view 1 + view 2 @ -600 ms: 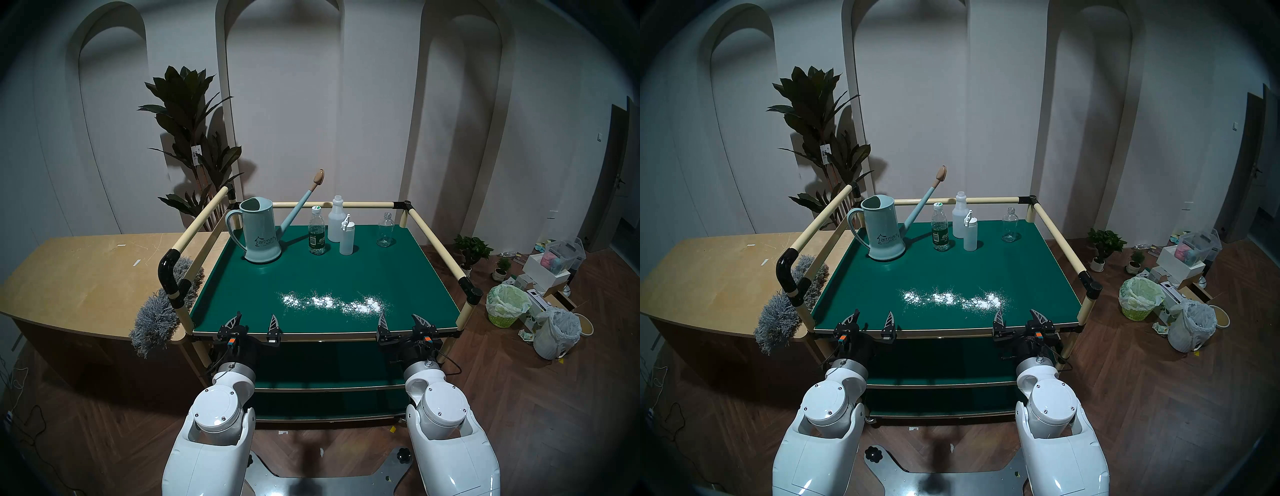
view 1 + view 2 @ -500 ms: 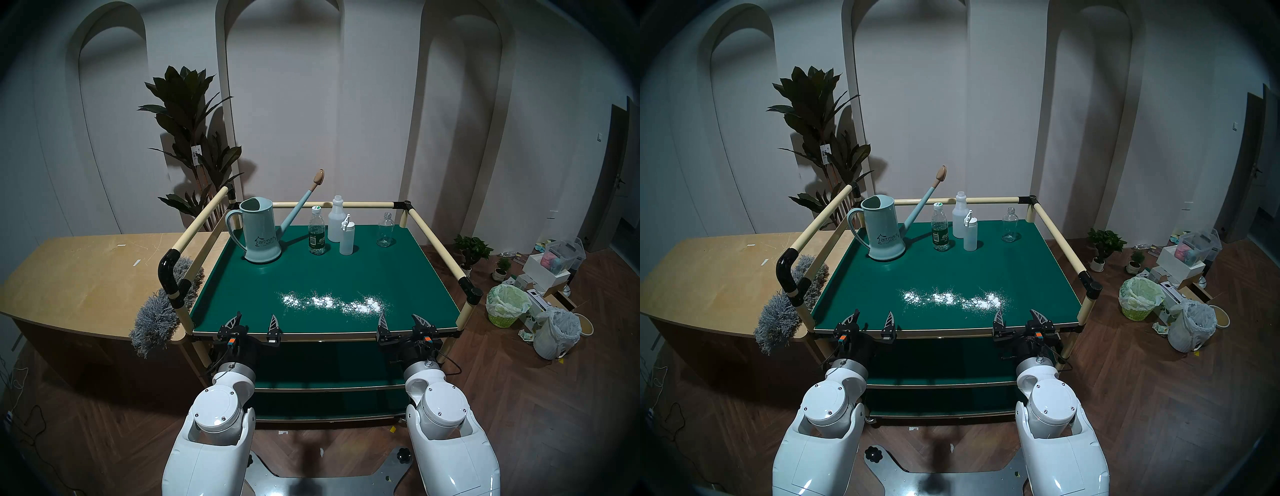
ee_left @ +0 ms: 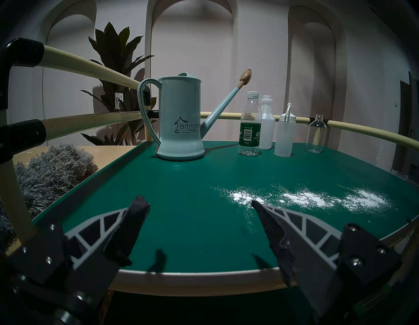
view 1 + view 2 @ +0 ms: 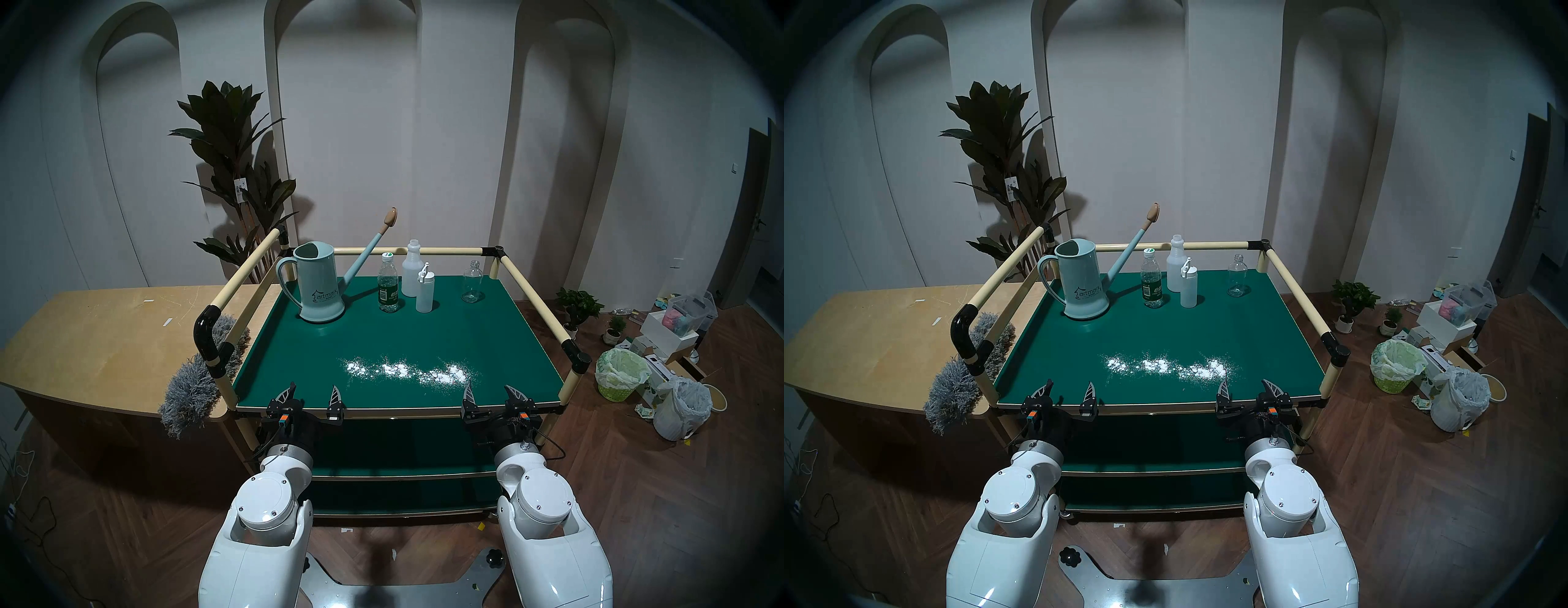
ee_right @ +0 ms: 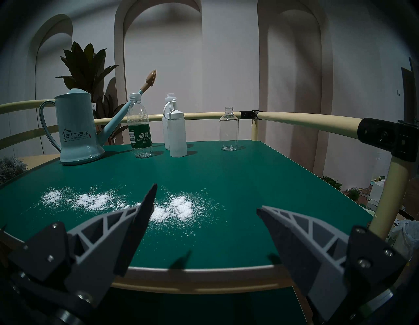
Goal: Dust the shelf with the duster
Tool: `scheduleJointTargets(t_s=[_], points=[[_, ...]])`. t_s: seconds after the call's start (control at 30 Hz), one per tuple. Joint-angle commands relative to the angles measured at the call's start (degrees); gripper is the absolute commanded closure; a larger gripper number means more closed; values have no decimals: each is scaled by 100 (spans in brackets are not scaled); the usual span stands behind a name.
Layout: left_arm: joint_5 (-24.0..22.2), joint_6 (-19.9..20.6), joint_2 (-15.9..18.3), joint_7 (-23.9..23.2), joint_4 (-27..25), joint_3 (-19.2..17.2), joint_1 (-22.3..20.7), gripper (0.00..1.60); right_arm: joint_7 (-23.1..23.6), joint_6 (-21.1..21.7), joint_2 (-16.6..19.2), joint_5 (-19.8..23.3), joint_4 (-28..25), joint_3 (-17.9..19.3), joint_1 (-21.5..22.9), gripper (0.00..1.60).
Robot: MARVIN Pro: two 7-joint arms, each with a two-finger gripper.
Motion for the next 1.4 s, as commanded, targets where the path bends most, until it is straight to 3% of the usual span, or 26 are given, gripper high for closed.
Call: scheduleJointTargets(t_s=[0.0, 0.17, 0.4, 0.5, 0.7, 0.9, 1.1, 1.37], points=[[13, -10, 2, 6, -104, 4, -27, 0, 3, -8, 4, -5, -122, -4, 16, 0], [-171, -205, -102, 42, -118, -101, -2, 0, 3, -9, 4, -5, -121, -4, 17, 0], [93, 166, -46, 271, -714, -78, 84, 0, 2, -17, 4, -4, -110, -5, 22, 0], [67, 83, -41, 236, -830, -59, 68, 0, 2, -19, 3, -3, -105, -5, 24, 0], [646, 192, 344, 42, -1345, 332, 73, 0, 1, -24, 3, -2, -90, -4, 33, 0], [1022, 551, 602, -40, -1727, 351, 75, 0, 0, -27, 3, -2, -85, -5, 35, 0], [1267, 700, 866, -68, -2160, -45, 45, 0, -1, -29, 2, -1, -72, -4, 42, 0], [1021, 747, 1031, -287, -2691, -753, 38, 0, -3, -30, 1, 0, -51, -4, 51, 0]])
